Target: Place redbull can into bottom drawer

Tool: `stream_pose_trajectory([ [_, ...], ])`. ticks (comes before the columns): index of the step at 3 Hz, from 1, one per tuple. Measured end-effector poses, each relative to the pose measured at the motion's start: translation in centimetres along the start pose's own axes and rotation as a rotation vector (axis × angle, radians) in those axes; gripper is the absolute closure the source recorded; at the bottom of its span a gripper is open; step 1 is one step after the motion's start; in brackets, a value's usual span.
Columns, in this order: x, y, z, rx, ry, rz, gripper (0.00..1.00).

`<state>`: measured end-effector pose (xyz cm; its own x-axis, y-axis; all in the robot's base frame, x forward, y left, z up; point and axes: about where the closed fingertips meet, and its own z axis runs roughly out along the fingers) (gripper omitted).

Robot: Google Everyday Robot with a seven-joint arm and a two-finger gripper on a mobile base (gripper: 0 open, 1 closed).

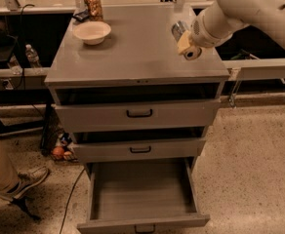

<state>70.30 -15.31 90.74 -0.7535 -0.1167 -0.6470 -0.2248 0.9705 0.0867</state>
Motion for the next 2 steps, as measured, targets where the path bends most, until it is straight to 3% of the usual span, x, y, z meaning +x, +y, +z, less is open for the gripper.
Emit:
stream_pose_trajectory([
  [1, 4.2, 2.0, -1.3, -0.073, 0.035, -0.137, 1.00],
  [2, 10.6, 4.1, -2.4, -0.175, 0.077, -0.254, 1.00],
])
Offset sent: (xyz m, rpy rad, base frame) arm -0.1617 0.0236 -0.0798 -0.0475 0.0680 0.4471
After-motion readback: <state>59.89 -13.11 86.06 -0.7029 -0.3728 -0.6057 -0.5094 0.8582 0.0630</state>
